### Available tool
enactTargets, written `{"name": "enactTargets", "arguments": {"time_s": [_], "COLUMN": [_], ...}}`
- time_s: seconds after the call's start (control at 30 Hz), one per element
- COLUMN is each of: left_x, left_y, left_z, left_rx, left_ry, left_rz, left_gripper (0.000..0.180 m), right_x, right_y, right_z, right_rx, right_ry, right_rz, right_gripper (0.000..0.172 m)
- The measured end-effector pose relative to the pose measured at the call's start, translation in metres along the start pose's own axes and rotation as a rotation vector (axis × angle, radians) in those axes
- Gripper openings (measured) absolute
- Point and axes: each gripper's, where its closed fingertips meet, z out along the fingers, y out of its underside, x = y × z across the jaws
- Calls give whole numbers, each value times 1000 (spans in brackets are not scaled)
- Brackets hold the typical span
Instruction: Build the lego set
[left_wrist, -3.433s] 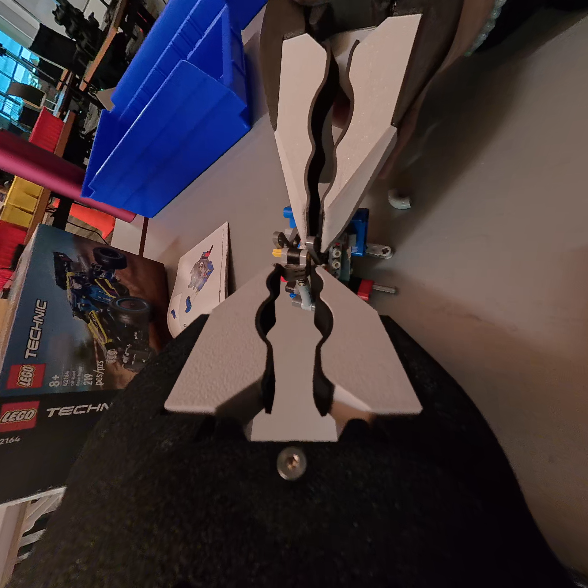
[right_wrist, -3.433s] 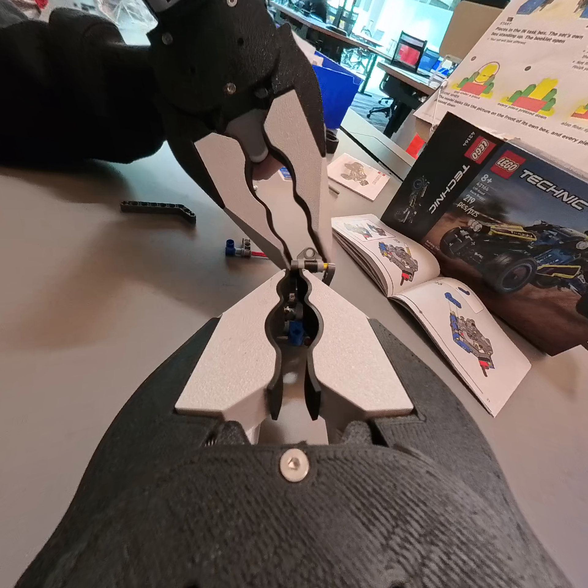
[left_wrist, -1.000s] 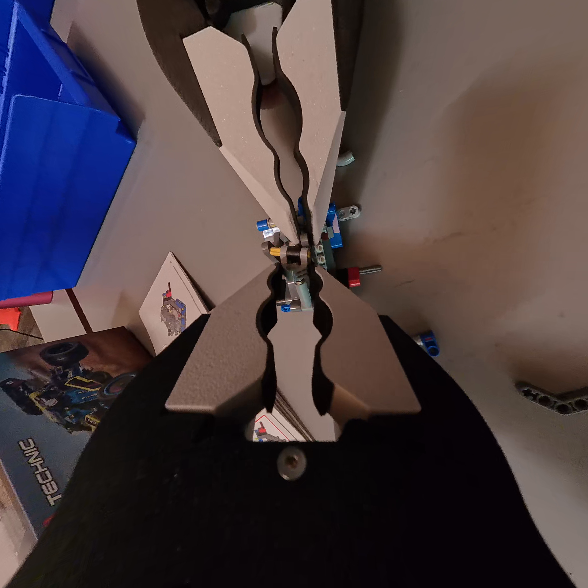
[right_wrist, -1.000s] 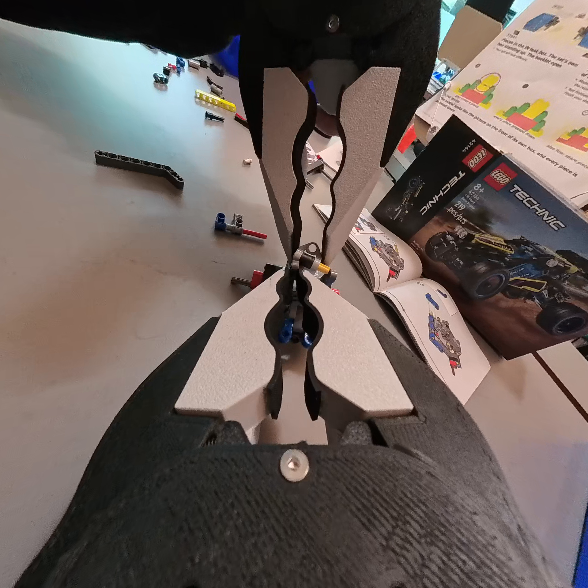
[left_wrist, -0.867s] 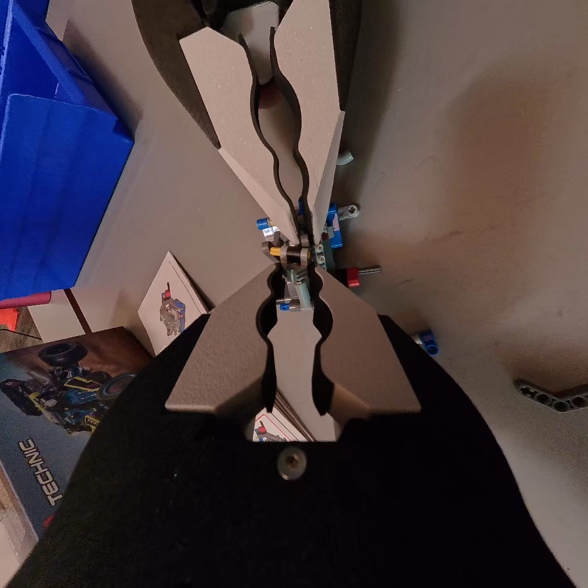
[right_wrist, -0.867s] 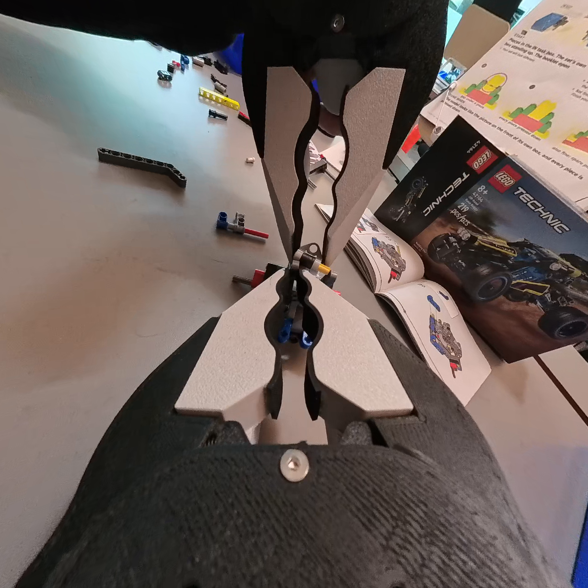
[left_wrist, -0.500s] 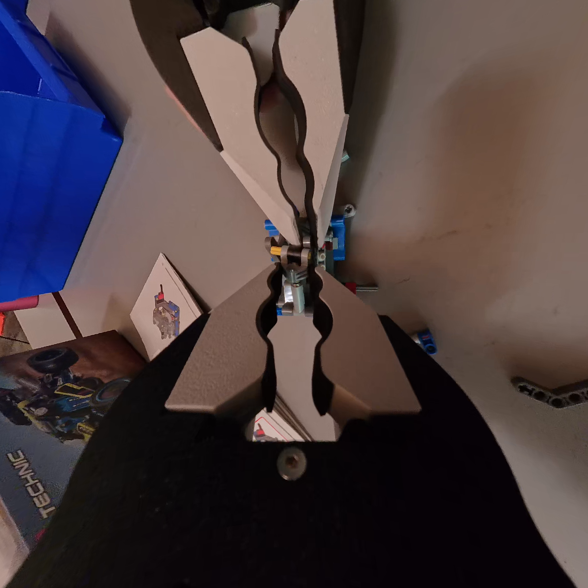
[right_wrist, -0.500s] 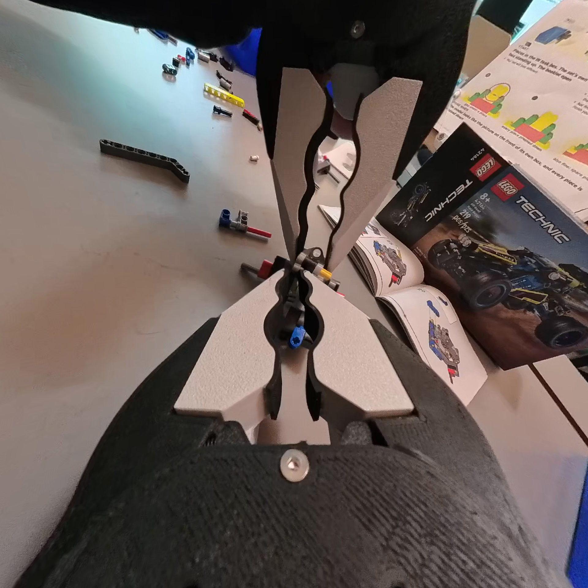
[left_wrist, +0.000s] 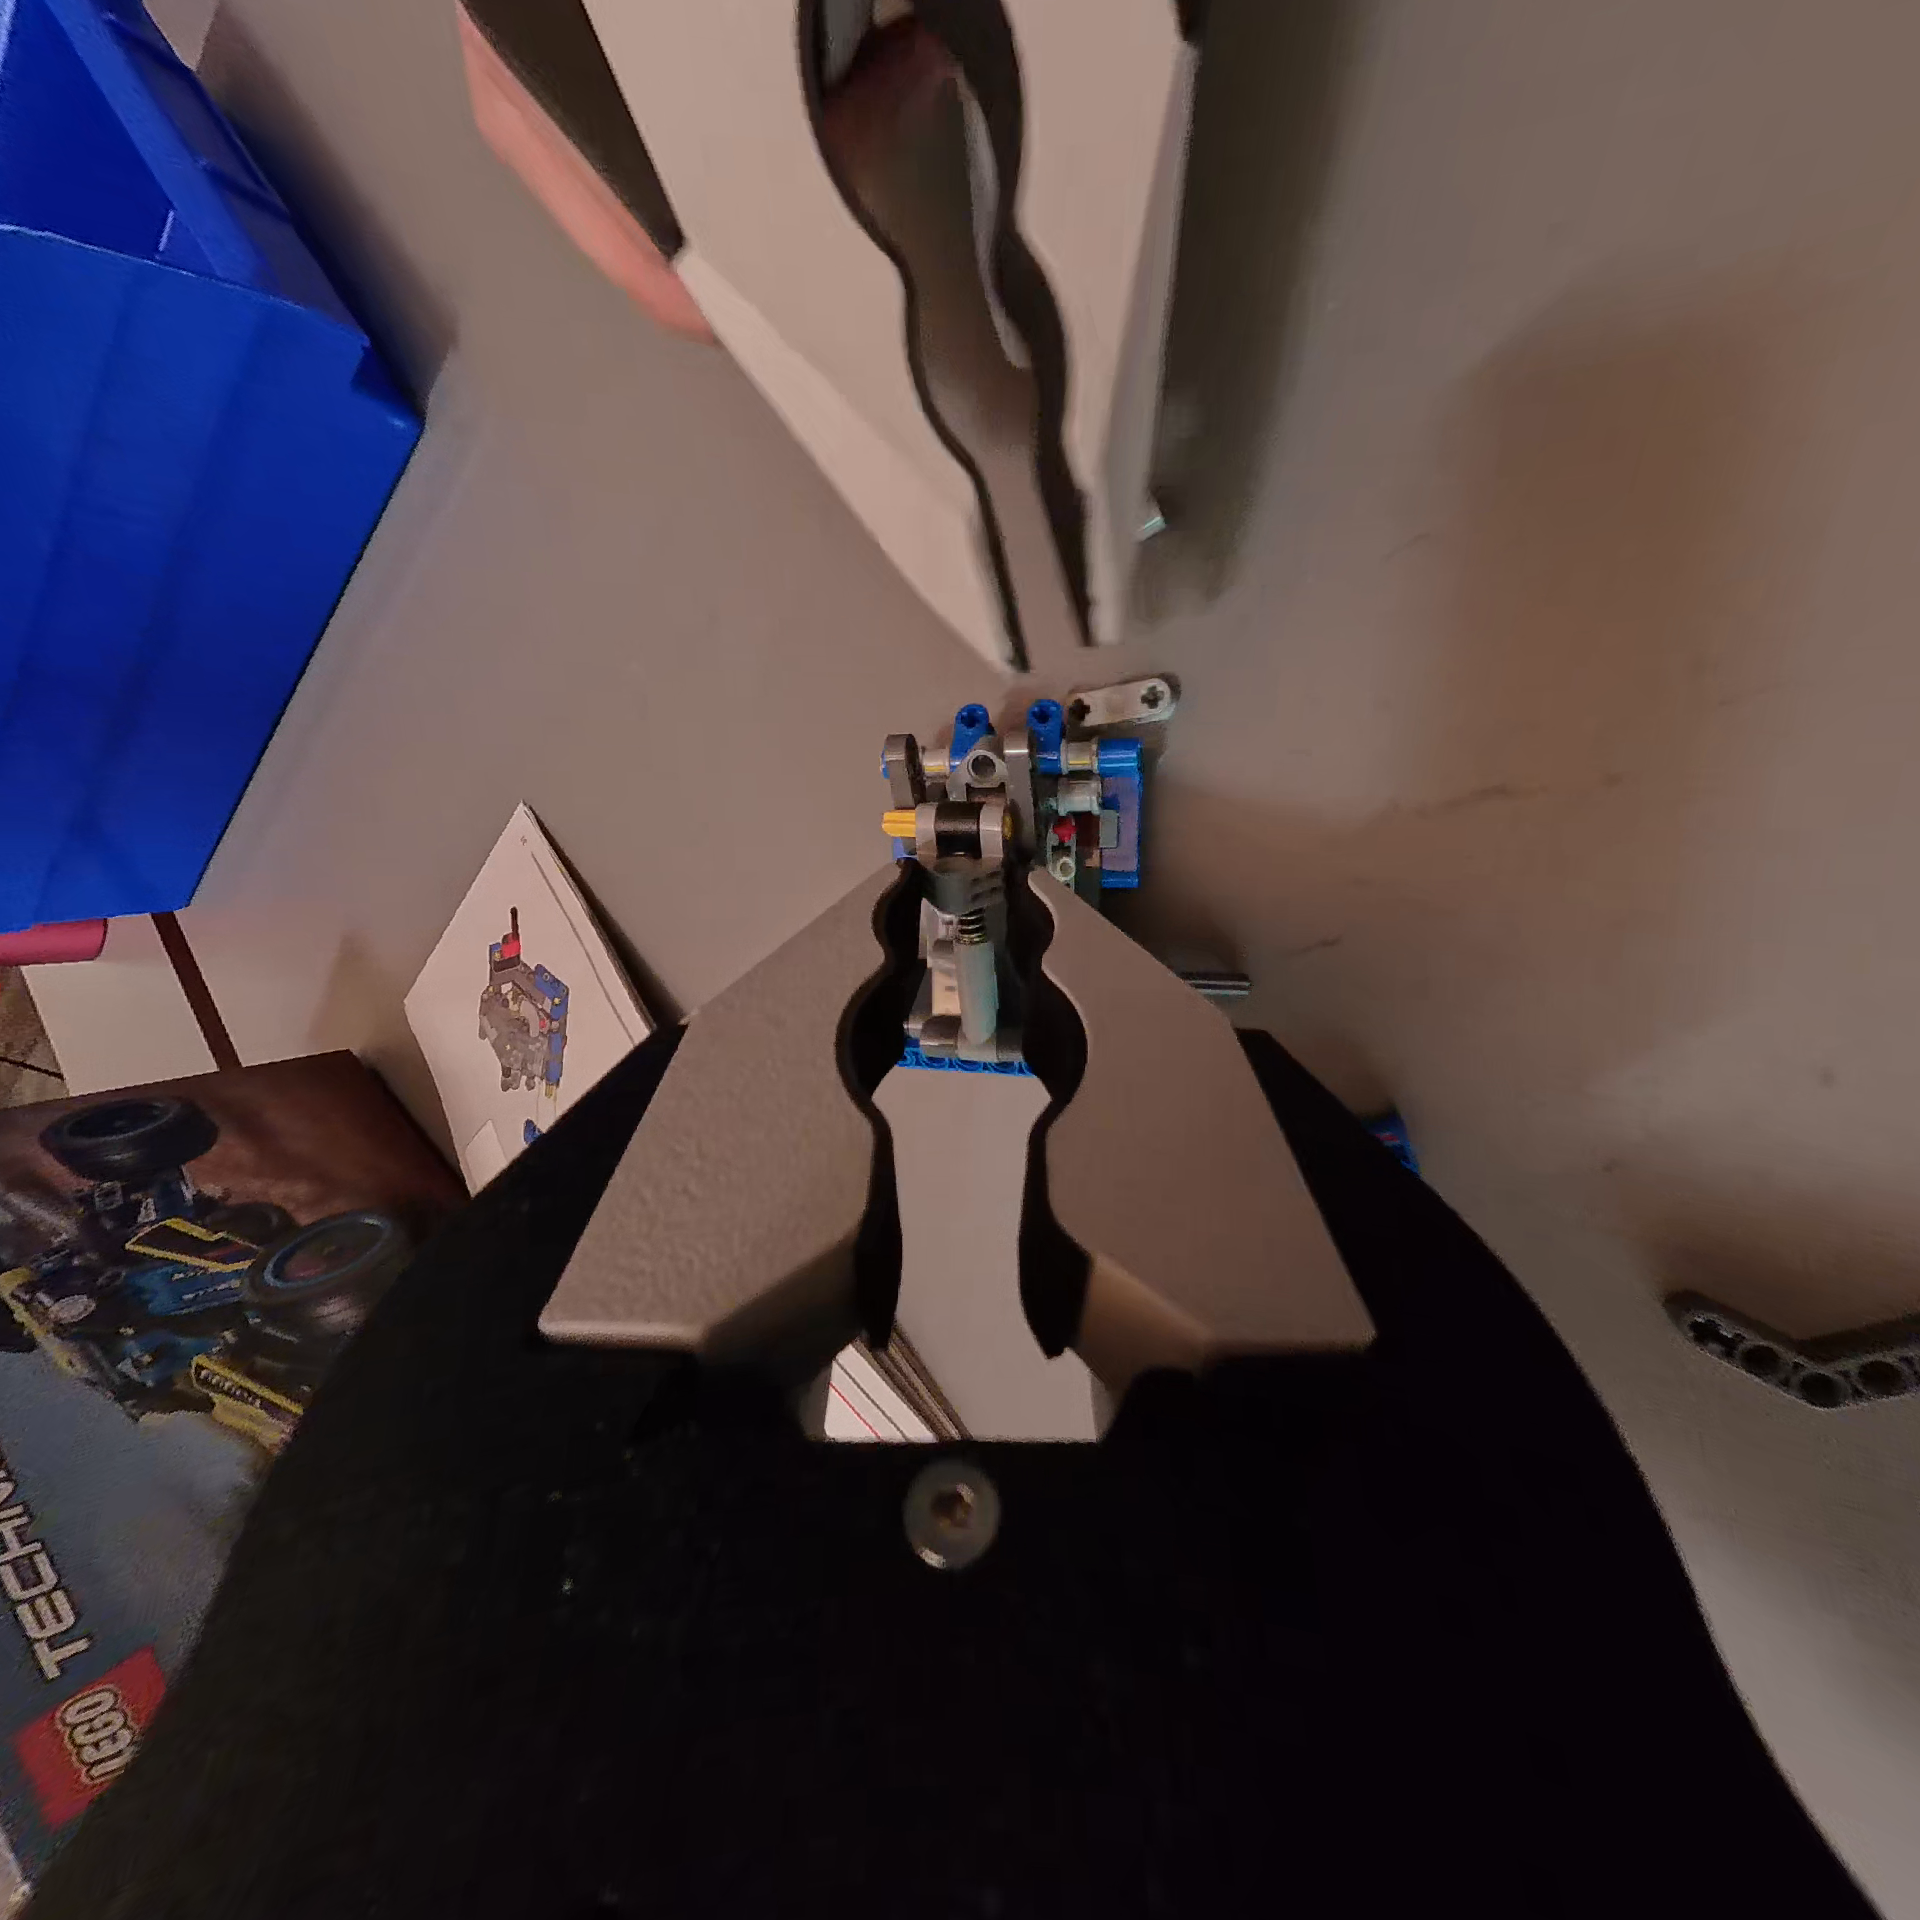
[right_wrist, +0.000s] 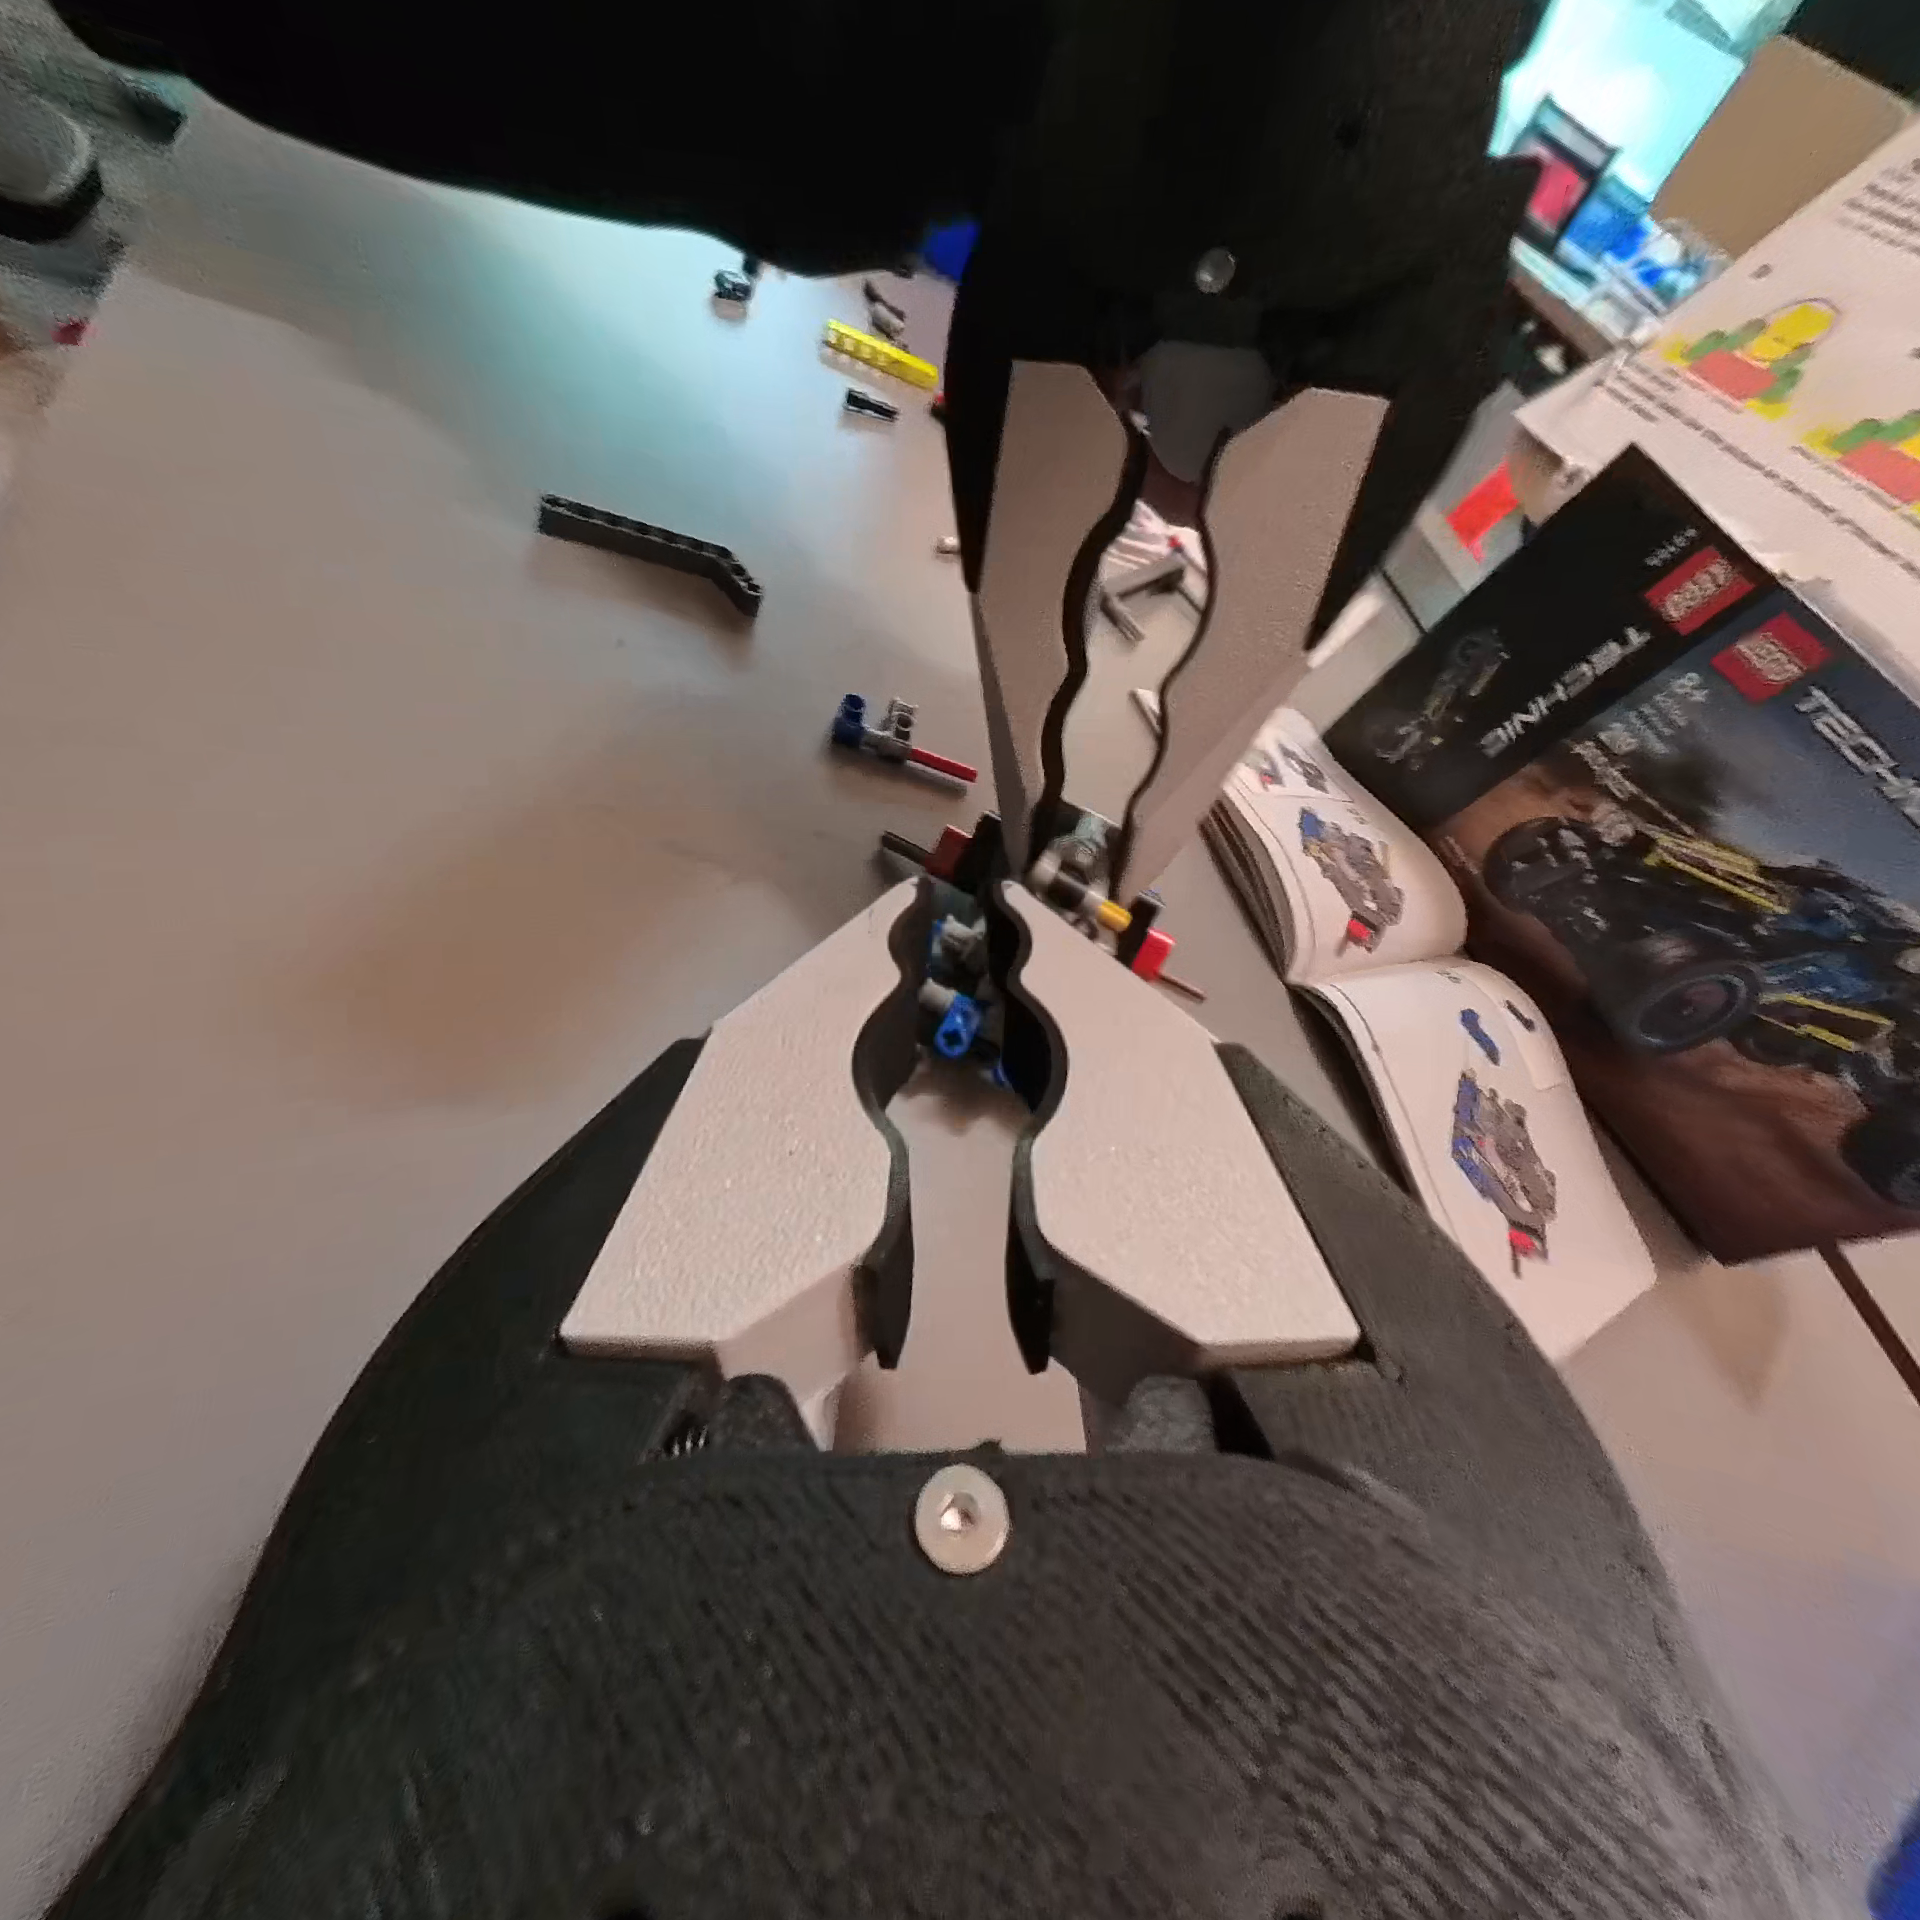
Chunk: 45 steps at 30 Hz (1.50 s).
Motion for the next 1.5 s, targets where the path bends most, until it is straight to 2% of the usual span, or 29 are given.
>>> {"name": "enactTargets", "arguments": {"time_s": [0.1,0.17,0.23,0.3,0.6,0.7,0.87,1.0,1.07,1.13,1.5], "left_x": [0,0,0,0,1,0,-2,-1,-1,-1,-7], "left_y": [0,-1,-1,-1,0,-1,-3,-4,-3,-3,-3], "left_z": [0,0,0,0,0,0,2,1,1,1,-5], "left_rx": [6,6,3,1,14,30,71,119,138,151,232], "left_ry": [-8,-10,-10,-11,-32,-57,-85,-96,-105,-113,-174], "left_rz": [-3,-1,3,5,-11,-27,-61,-102,-113,-118,-148], "left_gripper": [13,13,13,13,13,13,13,13,13,13,13], "right_x": [31,41,37,36,30,23,31,33,35,32,41], "right_y": [15,24,29,29,22,21,21,23,22,23,23], "right_z": [-9,-6,1,4,3,3,6,6,4,5,11], "right_rx": [-63,-78,-79,-81,-32,-33,-24,-19,-6,-11,-23], "right_ry": [166,232,211,204,159,107,154,151,169,147,202], "right_rz": [63,103,113,113,112,125,136,146,130,137,112], "right_gripper": [6,14,11,0,0,9,2,1,8,1,1]}}
